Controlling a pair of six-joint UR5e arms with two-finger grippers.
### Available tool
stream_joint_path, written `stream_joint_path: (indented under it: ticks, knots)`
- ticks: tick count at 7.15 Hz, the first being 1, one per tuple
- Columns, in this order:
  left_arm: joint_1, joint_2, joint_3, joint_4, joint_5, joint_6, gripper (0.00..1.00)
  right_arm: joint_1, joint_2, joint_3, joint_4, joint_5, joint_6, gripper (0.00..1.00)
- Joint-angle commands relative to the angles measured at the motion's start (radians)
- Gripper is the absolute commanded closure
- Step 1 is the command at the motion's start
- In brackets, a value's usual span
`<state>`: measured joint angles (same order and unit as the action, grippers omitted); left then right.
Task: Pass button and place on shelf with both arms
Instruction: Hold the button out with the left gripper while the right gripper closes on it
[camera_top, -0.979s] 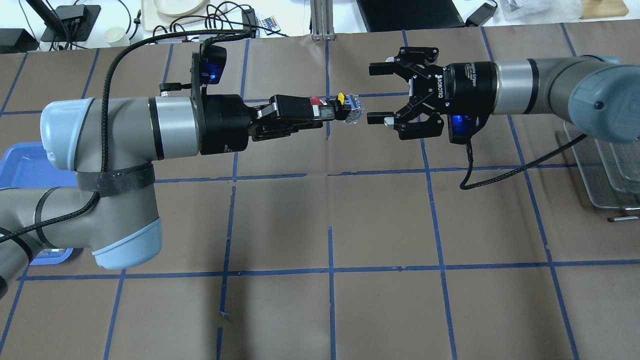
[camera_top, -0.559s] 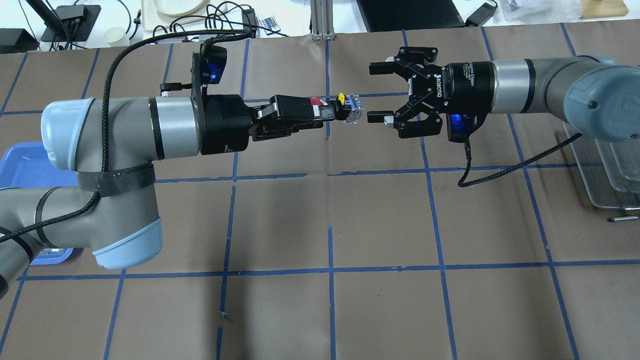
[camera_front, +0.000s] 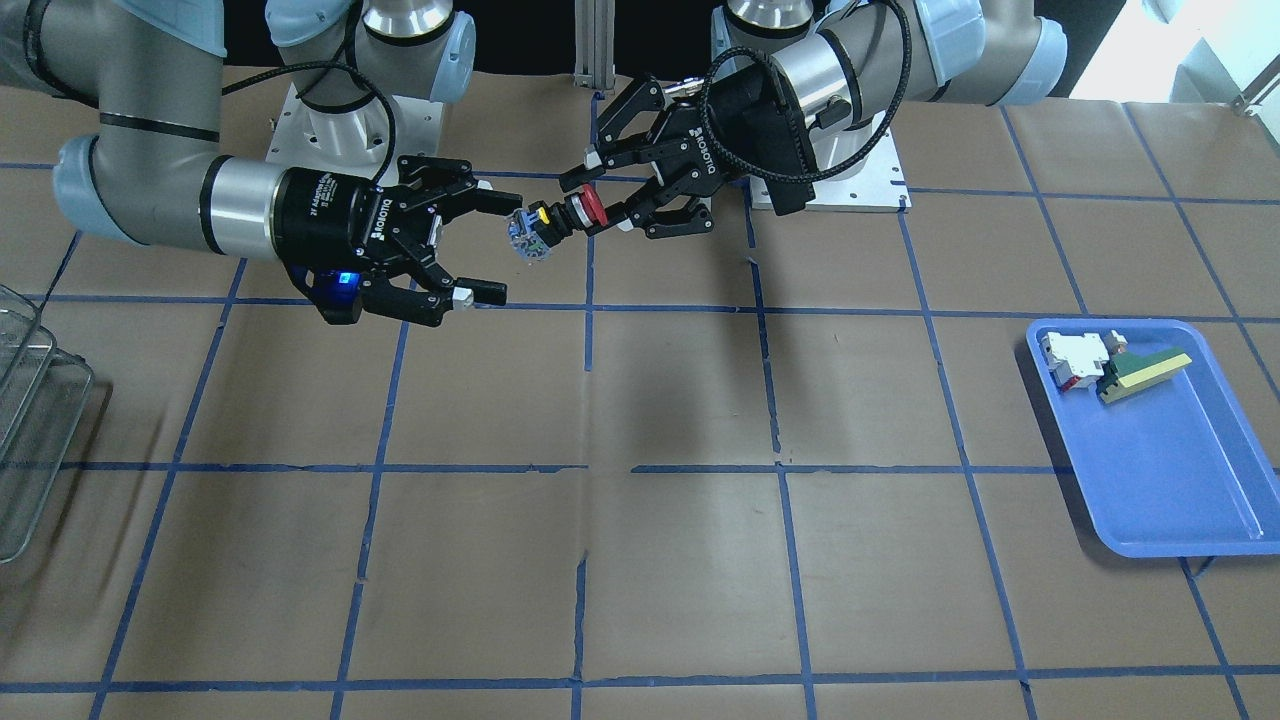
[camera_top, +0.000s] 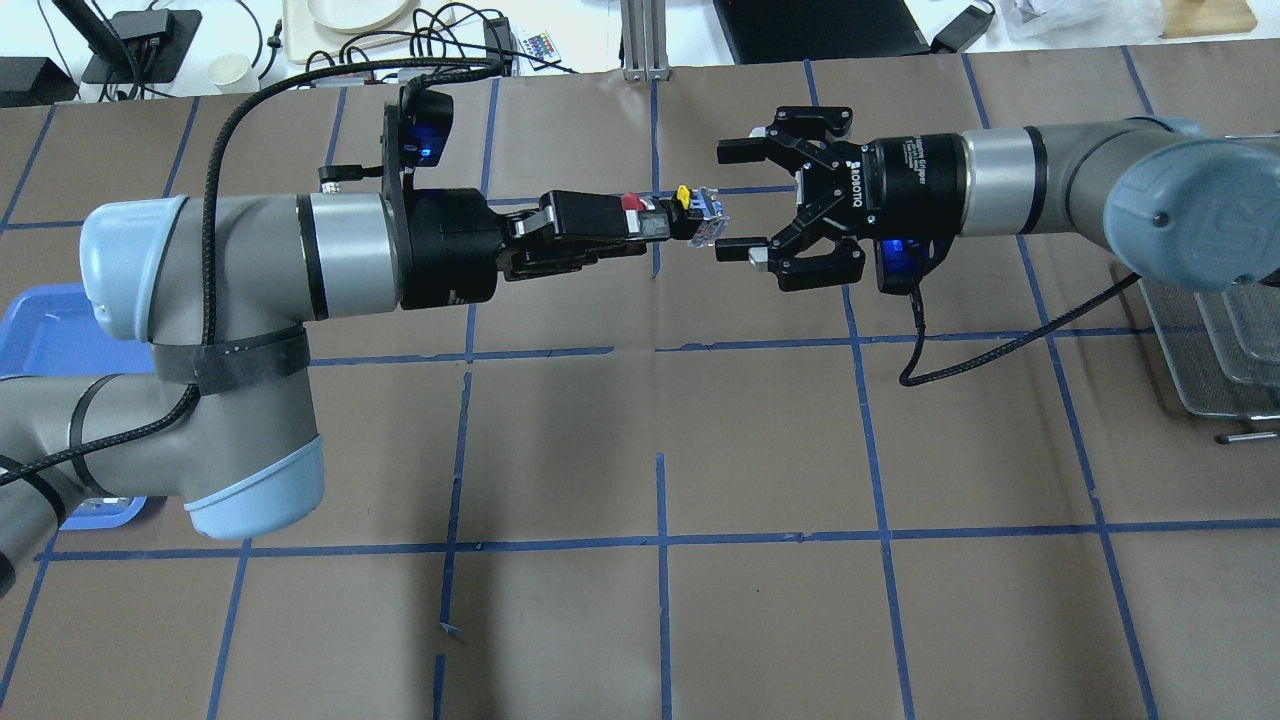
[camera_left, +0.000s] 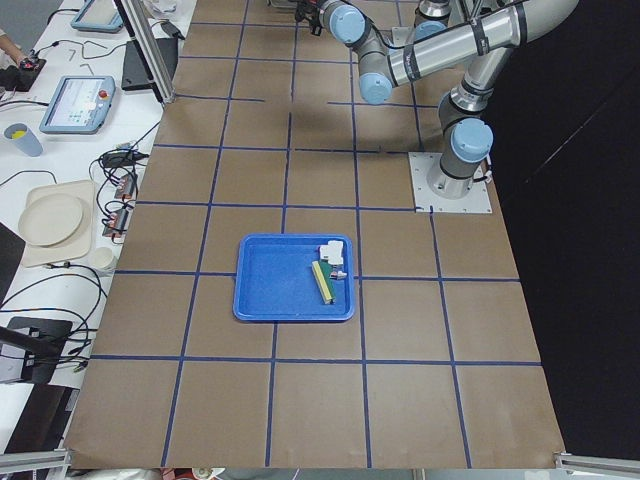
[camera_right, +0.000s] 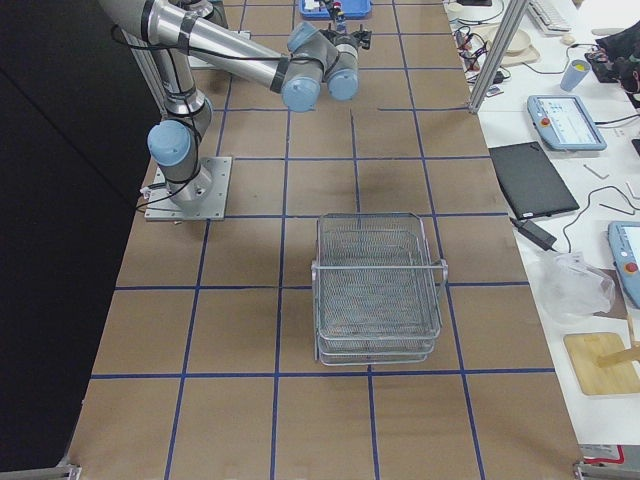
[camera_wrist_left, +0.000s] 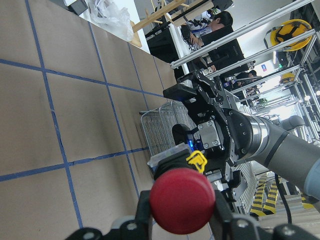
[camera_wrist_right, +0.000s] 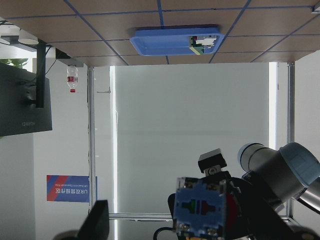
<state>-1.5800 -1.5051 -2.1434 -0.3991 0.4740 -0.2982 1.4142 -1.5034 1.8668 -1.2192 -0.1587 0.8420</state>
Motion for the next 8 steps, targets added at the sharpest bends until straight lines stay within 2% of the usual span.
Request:
stream_joint_path:
  ticks: [1,3,4,5,7,8]
  knots:
    - [0.000,0.000,-0.001,0.008,-0.002,0.001,0.90,0.012,-0.006,-0.001,0.001,-0.012,0.008,0.00]
    - [0.000,0.000,-0.004,0.008,0.000,0.002,0.90,0.015,-0.011,-0.003,0.004,-0.010,0.009,0.00]
    - [0.000,0.000,-0.003,0.008,0.000,0.004,0.90,0.017,-0.009,-0.005,0.004,-0.012,0.008,0.03]
    - [0.000,0.000,-0.004,0.008,0.000,0.004,0.90,0.017,-0.009,-0.008,0.003,-0.010,0.005,0.13]
    - [0.000,0.000,-0.004,0.017,0.000,0.002,0.90,0.015,-0.009,-0.008,0.004,-0.009,0.000,0.59]
    - [0.000,0.000,-0.006,0.019,0.000,0.002,0.90,0.012,-0.008,-0.008,0.004,-0.009,0.000,0.75]
